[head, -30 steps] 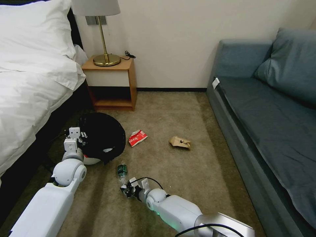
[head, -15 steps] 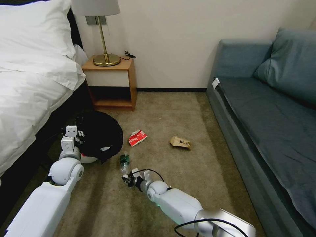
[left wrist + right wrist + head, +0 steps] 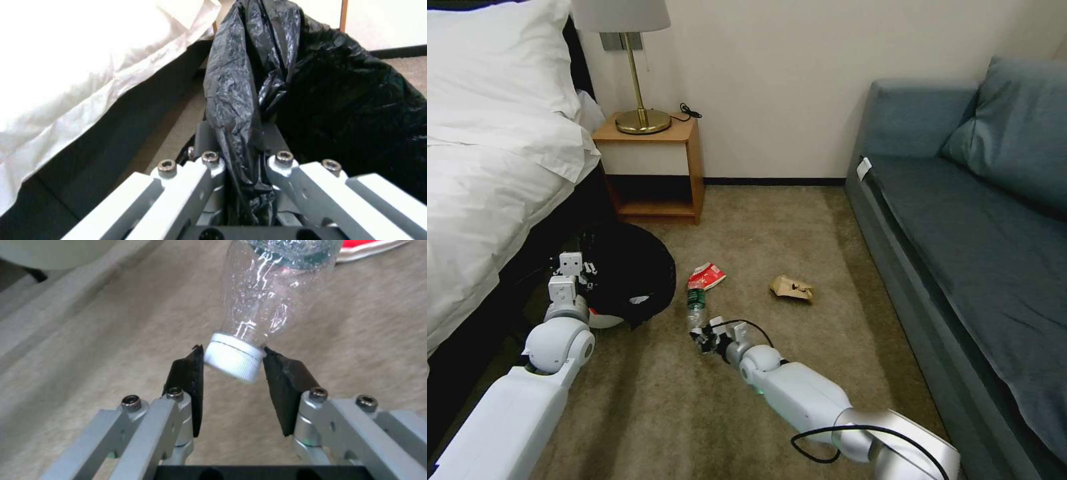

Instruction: Pick up the trash bin, then pick up the garbage on the floor and place it into the trash bin.

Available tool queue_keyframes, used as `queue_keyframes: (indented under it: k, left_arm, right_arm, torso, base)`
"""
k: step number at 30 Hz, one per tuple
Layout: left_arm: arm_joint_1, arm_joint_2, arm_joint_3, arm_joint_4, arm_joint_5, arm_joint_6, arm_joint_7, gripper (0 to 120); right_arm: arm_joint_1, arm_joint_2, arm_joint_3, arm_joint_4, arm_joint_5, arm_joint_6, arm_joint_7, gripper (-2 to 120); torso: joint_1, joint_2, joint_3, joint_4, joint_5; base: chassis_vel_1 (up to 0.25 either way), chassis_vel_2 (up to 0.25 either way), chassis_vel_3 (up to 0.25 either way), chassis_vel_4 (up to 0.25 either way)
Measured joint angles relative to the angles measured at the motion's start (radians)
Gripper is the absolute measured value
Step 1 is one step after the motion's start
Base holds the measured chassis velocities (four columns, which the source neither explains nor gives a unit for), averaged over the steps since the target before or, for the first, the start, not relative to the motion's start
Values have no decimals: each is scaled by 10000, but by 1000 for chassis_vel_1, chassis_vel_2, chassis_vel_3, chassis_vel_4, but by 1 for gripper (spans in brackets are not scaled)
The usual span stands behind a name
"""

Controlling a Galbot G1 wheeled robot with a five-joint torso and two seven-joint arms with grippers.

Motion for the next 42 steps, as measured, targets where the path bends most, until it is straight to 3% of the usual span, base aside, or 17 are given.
queue_keyframes:
  k: [13,21,33,42]
  left_arm:
    - [120,144,-5,-186,-24,3,-6,6]
    - [93,94,43,-101,1,3,-1,6]
    - [-257,-72,246,49,-40,-57,-4,6]
    - [-341,-148,306,84,-66,-86,-19,6]
  right_arm:
    - [506,-125,911,-346,-313,294,-120,30]
    - [886,-571,1343,-161,-401,701,-293,30]
    - [1787,-1400,1905,1323,369,666,-429,30]
    - [1797,-1578,1612,2720,1066,425,-332,30]
  torso:
    - [0,0,0,1,-2]
    - [0,0,1,-1,-1]
    - [0,0,0,-1,0]
    - [0,0,0,2,0]
  base:
    - [0,0,0,0]
    - [0,0,0,0]
    - [0,0,0,0]
    - [0,0,0,0]
